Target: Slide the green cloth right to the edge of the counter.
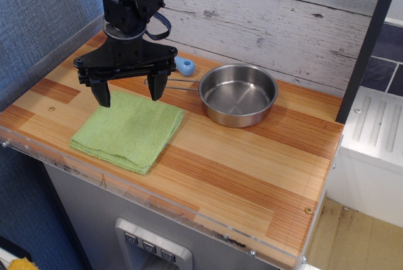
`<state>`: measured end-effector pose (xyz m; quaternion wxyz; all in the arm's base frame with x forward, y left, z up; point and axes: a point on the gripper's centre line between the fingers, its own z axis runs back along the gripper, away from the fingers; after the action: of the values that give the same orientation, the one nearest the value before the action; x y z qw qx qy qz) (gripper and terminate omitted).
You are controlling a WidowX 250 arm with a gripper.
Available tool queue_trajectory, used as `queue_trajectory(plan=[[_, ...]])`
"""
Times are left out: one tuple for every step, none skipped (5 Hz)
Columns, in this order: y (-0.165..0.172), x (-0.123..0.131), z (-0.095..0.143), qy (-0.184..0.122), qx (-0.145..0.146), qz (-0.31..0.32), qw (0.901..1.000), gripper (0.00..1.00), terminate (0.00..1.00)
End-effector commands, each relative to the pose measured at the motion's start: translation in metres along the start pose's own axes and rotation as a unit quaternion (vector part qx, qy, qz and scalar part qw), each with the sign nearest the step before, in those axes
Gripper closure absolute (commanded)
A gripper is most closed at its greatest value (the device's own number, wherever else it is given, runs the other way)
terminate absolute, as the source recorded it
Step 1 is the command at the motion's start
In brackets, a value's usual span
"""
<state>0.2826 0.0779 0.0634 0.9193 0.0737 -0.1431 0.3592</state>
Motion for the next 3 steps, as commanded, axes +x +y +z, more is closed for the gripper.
queue_trajectory(plan=[[0.0,0.0,0.0,0.0,0.0,0.0,1.0,0.0,0.0],[-0.001,0.002,-0.007,-0.002,0.007,0.008,0.9999,0.0,0.0],[-0.001,0.0,-0.023,0.012,0.008,0.01,0.9998,0.0,0.0]])
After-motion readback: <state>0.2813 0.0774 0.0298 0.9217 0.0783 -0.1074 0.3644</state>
